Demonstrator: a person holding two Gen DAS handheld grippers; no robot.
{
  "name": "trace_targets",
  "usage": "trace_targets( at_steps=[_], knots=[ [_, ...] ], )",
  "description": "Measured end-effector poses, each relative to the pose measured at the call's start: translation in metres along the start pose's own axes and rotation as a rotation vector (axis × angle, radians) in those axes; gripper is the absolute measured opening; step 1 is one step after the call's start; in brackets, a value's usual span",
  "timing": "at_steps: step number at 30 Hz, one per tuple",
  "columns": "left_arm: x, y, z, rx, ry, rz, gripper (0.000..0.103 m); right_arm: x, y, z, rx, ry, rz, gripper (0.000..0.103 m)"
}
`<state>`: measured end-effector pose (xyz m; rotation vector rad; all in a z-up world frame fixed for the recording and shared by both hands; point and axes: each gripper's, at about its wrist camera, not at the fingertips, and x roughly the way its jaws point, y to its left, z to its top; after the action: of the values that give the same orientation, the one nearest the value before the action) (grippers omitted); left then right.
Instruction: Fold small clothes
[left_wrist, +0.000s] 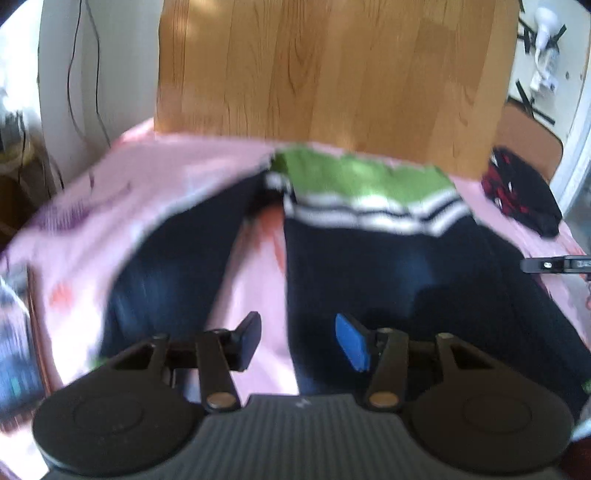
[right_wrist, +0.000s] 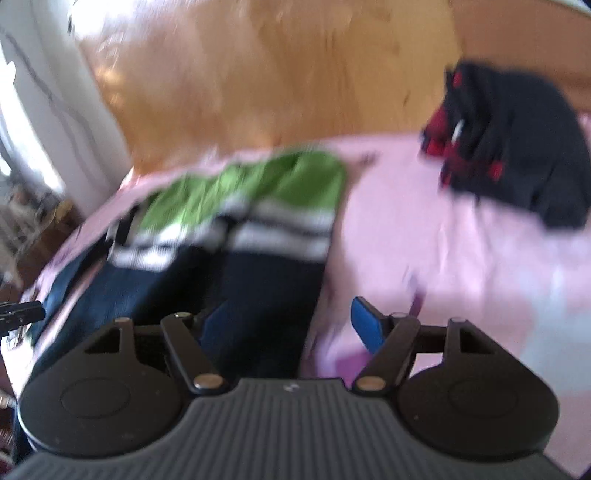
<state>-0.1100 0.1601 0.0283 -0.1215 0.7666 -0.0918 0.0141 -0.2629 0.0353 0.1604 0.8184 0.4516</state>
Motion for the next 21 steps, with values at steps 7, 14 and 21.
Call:
trace_targets(
  at_steps=[7,14,21],
  knots=[
    [-0.008,-0.005,-0.018,-0.041,0.022,-0.008,0.043,-0.029,0.018,-0.002,-0.179,-0.154,-0.153,0.011],
    [-0.007,-0.004,-0.021,-0.053,0.046,-0.007,0.048,-0.072,-0.062,0.028,-0.115,-0.269,-0.685,0.02],
    [-0.006,-0.01,-0.022,-0.049,0.067,-0.007,0.038,-0.097,-0.013,-0.034,-0.038,-0.119,-0.042,0.051]
  ],
)
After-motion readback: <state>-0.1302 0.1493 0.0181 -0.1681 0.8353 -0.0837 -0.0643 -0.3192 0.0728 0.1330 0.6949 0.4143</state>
